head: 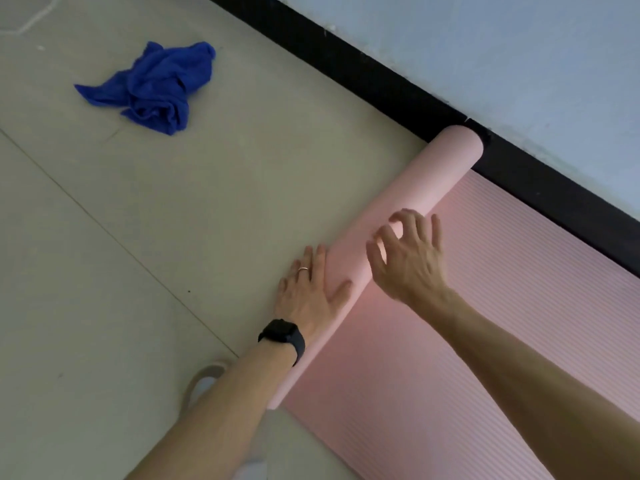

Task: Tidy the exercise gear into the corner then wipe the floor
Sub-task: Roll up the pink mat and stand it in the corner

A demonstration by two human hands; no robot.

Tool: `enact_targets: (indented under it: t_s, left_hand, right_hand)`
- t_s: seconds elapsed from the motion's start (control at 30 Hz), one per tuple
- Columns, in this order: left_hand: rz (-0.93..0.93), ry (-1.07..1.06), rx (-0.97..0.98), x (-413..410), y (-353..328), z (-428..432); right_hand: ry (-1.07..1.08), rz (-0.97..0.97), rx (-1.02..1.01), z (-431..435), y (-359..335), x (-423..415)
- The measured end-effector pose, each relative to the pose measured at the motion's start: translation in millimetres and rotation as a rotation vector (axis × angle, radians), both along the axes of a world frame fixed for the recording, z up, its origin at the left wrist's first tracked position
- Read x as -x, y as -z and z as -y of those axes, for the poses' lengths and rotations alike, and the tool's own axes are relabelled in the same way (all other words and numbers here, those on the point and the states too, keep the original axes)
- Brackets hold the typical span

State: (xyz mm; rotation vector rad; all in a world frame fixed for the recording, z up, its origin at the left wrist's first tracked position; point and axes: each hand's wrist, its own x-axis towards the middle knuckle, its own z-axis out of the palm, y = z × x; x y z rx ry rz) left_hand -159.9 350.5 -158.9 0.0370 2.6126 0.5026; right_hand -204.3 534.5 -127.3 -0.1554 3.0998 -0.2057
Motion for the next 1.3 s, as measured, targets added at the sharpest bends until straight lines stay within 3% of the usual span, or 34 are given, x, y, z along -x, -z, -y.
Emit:
enact_targets:
  t_s: [0.07,0.17,0.3,0.37,0.43,0.57,0.73,0.87,1.03,1.1,1.17,1.23,1.3]
  left_hand:
    - [-0.065,-0.009,0.094,-13.1,-0.4,-13.4]
    - [-0.086,0.033,0.157,-31.0,-9.7,-33.3]
    - [-0.014,0.096,0.009,-35.3,-35.7,-46.7]
    - [-0.068,0.092,-0.061,-24.5,-44.5,-40.2]
    - [-0.114,0.172,0.015,-17.2,-45.9,-44.0]
    - [0.044,0.174,0.109,-37.0,-25.0,-73.9]
    - [-0.102,0.089,0.167,-94.6,-7.5,-125.9]
    - [-0.178,0.082,0.148,-116.0,-17.4,-146.9]
    - [-0.108,0.073,-0.086,-105.2,-50.4,-132.6]
    - [-0.115,0.122,0.035,-94.7,-51.1,-124.7]
    - [0.021,0.162,0.175,-96.7,-41.2,-129.2]
    - [0.11,0.143,0.11,-114.6,-30.1,-150.8]
    - [0.045,0.111,0.058,-142.1,-22.8,-175.5]
  right_hand:
    - [-0.059,-0.014,0.054,11.7,-11.5,18.0]
    - [-0.235,0.213,-0.006,6.2,3.0,23.2]
    - [-0.279,0.21,-0.045,-37.5,27.6,-9.2]
    - [-0.291,0.222,-0.036,-54.6,31.4,-27.8]
    - [-0.263,0.256,-0.012,-78.5,31.8,-50.2]
    - [-0.213,0.275,0.021,-112.4,30.9,-84.5]
    - [0.003,-0.036,0.153,-106.2,2.5,-80.3]
    - [-0.139,0.098,0.099,-107.3,12.3,-60.7]
    - [-0.097,0.134,0.159,-148.8,39.1,-99.5]
    - [-0.083,0.164,0.16,-163.8,39.0,-115.2]
    - [-0.069,0.195,0.171,-179.0,39.4,-133.3]
    - [-0.045,0.209,0.174,-195.7,36.8,-154.4]
    - [0.008,0.154,0.179,-209.4,27.4,-171.4]
